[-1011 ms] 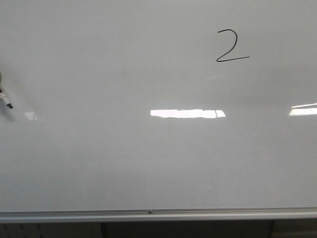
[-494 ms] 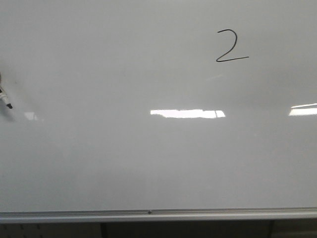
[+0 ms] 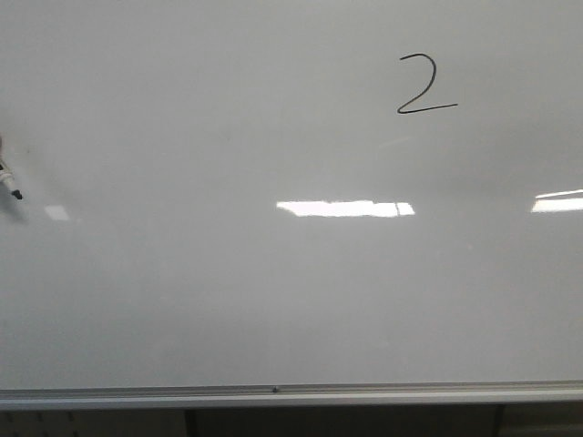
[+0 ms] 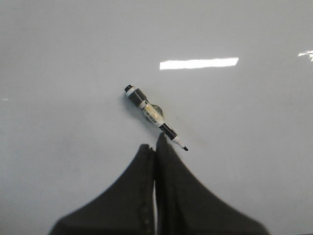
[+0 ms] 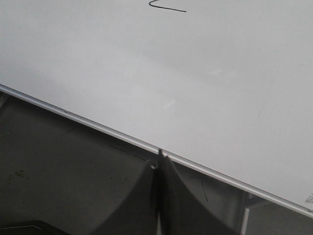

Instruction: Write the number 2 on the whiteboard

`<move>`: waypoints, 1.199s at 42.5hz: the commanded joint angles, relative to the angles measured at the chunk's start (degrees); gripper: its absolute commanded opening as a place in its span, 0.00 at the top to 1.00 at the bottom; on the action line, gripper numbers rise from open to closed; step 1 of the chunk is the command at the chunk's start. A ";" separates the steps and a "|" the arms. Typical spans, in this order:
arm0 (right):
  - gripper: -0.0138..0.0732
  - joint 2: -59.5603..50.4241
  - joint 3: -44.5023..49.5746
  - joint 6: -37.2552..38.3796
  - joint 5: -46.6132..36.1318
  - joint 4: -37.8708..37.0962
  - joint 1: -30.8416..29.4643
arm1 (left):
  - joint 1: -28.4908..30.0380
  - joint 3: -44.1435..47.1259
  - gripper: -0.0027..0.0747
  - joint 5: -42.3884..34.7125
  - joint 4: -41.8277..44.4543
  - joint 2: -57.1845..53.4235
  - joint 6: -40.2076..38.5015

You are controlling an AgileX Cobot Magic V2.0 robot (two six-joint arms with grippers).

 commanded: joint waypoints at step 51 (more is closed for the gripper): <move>0.92 0.13 -1.37 0.04 -2.96 -1.82 -0.25 | 0.08 27.00 0.99 -31.18 -0.23 -16.45 -0.18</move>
